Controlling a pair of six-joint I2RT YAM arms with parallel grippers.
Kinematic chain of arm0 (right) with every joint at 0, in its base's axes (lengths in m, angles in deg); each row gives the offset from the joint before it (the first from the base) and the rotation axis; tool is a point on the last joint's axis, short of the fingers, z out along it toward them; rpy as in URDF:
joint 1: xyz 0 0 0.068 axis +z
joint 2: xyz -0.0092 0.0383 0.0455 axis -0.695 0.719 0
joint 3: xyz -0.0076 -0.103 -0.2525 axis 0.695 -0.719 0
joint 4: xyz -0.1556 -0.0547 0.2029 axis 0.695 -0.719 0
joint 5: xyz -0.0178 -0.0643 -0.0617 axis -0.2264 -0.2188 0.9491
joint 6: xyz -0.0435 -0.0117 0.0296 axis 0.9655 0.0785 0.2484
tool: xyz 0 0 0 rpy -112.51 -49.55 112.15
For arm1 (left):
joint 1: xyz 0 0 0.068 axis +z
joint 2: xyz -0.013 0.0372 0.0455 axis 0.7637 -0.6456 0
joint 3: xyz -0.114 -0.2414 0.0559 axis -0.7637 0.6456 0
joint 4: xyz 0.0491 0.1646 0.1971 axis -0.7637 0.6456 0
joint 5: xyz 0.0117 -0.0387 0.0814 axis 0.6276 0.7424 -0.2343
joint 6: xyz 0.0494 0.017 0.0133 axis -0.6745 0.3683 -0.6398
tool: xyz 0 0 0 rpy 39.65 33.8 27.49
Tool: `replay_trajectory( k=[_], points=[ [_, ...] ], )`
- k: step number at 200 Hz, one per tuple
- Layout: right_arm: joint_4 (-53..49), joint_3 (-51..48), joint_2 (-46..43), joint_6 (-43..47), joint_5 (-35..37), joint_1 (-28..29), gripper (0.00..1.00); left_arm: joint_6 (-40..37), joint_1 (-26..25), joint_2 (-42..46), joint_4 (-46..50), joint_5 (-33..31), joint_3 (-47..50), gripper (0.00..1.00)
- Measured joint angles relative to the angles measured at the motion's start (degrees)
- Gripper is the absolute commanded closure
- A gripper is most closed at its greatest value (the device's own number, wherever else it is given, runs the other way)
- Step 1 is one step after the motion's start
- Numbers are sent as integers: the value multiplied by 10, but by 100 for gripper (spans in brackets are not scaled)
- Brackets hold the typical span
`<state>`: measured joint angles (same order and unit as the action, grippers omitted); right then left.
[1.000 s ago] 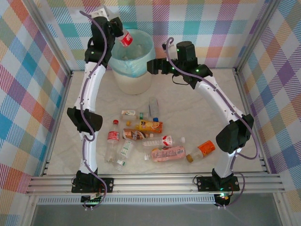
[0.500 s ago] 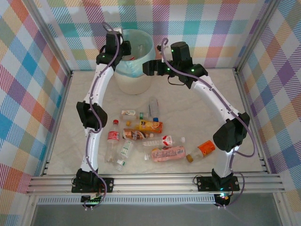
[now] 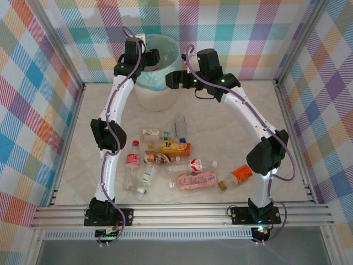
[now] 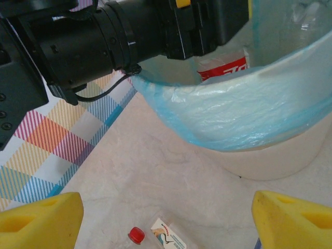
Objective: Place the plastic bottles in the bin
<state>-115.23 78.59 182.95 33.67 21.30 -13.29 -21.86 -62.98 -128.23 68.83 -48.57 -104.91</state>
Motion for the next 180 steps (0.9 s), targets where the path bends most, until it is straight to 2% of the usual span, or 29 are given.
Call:
replay_trajectory(
  k=[45,97,158,180],
  points=[
    [-2,2,0,0,0,1,16,23,0,40,1,6,0,18],
    [-18,2,-2,0,0,3,16,31,0,182,7,7,-3,18],
    [-53,-38,-52,0,-4,18,17,30,-18,259,107,25,-9,19],
    [-61,-87,-91,0,-4,30,17,22,-46,294,148,43,59,19]
  ],
)
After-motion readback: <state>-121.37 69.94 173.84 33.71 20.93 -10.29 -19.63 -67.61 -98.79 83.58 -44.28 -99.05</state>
